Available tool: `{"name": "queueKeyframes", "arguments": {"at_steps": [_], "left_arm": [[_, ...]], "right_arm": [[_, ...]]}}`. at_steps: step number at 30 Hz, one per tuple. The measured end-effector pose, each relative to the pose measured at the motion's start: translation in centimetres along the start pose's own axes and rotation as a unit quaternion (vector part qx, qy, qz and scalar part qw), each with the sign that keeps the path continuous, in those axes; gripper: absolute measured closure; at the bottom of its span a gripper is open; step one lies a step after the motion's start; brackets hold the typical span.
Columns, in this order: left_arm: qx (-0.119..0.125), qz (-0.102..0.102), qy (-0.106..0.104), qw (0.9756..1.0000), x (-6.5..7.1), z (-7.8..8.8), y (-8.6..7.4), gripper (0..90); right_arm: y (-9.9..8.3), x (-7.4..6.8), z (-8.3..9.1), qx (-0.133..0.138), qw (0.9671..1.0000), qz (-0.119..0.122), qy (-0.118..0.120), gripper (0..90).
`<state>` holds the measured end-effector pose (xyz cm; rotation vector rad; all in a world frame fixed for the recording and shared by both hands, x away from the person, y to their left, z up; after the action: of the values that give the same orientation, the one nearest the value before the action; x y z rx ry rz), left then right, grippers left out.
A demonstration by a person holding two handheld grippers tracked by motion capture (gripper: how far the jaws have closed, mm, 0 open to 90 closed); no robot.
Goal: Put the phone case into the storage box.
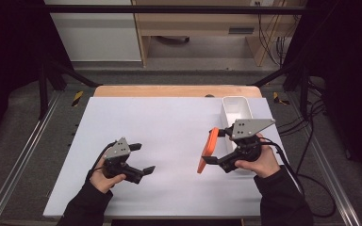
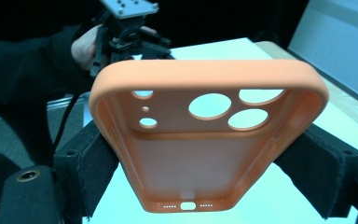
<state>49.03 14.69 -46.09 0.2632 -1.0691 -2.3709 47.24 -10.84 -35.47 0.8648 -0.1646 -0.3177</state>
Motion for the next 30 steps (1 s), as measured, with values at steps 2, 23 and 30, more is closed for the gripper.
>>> {"name": "queueKeyframes", "arguments": {"at_steps": [2, 23, 30], "left_arm": [[0.003, 0.008, 0.009, 0.9999, -0.5, 0.3, -0.4, 2.3], [0.017, 0.052, 0.055, 0.997, -3.6, 2.8, -3.5, 1.8], [0.013, 0.057, 0.068, 0.9959, -4.2, 3.1, -4.1, 1.4]], "right_arm": [[0.1, 0.3, 0.3, 0.003, 0.9999, -0.007, -0.008, 16.2], [0.5, 4.4, 2.9, 0.028, 0.9909, -0.079, -0.105, 16.1], [0.4, 6.0, 3.5, 0.028, 0.9852, -0.1, -0.136, 16.1]]}}
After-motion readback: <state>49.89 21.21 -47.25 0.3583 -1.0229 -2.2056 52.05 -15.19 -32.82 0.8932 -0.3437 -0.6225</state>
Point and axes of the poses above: each handheld gripper's, and its own axes: z roughly backward along the jaws, y roughly out of its top, x roughly to its right, the point moved 8 cm from there along -z, roughly forward along the jaws, and after that the axes turned 15 degrees about -x, right-handed, at the moved point
